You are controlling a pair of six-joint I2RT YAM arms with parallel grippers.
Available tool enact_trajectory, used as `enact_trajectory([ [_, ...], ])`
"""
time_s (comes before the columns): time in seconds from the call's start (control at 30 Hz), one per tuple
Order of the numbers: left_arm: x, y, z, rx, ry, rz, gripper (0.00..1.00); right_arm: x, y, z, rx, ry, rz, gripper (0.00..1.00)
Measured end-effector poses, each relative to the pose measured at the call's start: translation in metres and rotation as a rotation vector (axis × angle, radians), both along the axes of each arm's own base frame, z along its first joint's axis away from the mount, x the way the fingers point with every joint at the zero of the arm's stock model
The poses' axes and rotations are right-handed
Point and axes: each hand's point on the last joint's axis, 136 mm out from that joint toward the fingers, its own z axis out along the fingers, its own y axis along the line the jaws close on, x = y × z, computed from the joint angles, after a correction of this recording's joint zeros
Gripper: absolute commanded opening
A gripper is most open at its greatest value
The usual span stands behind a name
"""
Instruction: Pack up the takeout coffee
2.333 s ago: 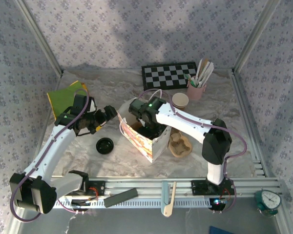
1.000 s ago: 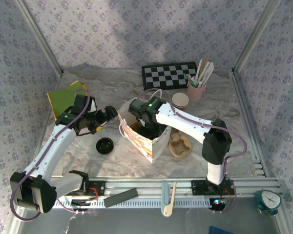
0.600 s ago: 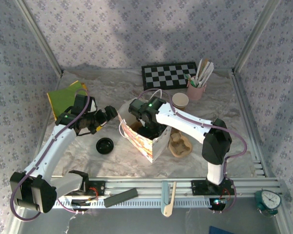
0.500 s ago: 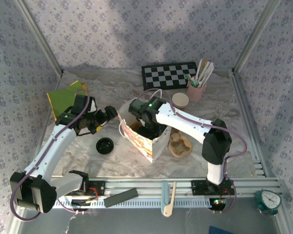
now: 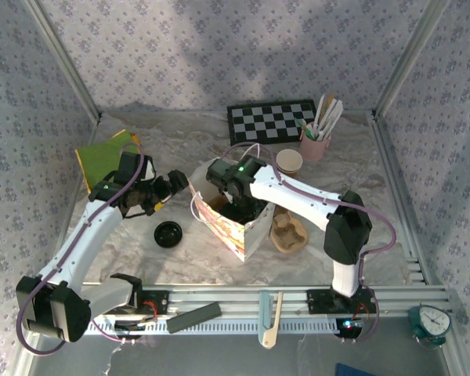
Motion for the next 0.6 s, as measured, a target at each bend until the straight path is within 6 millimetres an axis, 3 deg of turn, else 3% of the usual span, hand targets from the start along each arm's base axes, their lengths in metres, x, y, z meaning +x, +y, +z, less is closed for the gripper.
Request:
enact_trajectory([
  [0.6, 0.0001, 0.0, 0.0001, 0.0, 0.0, 0.0, 1.0, 0.0001, 0.0, 0.0, 0.0, 0.0, -0.006, 0.82],
])
